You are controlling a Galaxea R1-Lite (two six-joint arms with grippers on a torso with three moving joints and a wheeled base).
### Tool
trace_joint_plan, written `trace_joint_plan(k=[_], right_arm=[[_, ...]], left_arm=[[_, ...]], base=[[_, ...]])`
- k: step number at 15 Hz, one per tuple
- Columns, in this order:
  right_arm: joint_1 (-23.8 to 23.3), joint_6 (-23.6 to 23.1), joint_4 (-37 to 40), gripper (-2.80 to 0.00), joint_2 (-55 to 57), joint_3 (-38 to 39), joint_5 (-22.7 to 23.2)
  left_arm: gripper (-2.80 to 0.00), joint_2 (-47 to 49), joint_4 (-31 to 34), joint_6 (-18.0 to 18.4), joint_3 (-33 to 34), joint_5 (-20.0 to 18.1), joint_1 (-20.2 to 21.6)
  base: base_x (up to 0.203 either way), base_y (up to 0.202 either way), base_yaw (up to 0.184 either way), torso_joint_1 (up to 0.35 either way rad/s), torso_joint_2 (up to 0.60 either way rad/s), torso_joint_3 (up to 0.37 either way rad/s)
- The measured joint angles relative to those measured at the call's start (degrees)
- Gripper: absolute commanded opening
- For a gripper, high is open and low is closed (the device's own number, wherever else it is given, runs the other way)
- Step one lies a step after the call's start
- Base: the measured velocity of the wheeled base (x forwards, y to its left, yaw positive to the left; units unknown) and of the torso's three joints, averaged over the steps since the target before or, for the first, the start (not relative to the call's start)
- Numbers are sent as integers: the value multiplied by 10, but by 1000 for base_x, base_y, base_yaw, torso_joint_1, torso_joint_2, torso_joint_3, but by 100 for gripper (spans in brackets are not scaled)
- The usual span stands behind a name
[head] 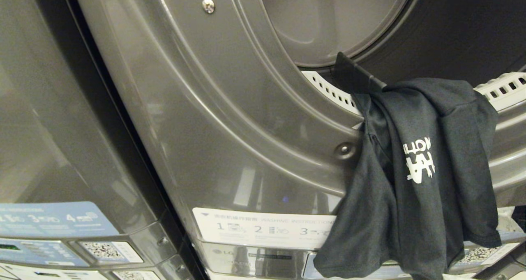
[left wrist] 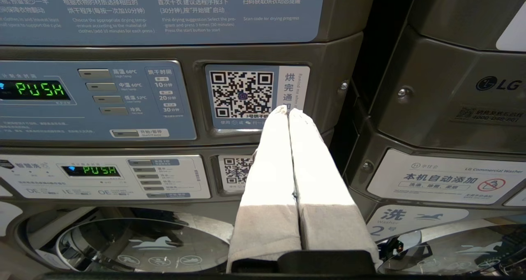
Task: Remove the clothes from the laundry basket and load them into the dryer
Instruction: Put the clothes in the dryer
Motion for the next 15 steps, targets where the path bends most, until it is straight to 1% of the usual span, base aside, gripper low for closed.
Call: trace_joint_plan(k=[3, 9, 10, 15], right_arm=[[-1, 1, -27, 0, 25, 0, -1], [-5, 3, -44, 0, 49, 0, -2], [-6, 3, -49, -280, 51, 0, -2], [-7, 0, -59, -280, 59, 4, -6]], left_arm=[[-280, 0, 0, 0, 0, 0, 0], [-280, 0, 0, 0, 0, 0, 0], [-280, 0, 0, 0, 0, 0, 0], [-280, 0, 0, 0, 0, 0, 0]], base=[[0, 0, 0, 0, 0, 0], [0, 0, 0, 0, 0, 0], [0, 0, 0, 0, 0, 0], [0, 0, 0, 0, 0, 0]])
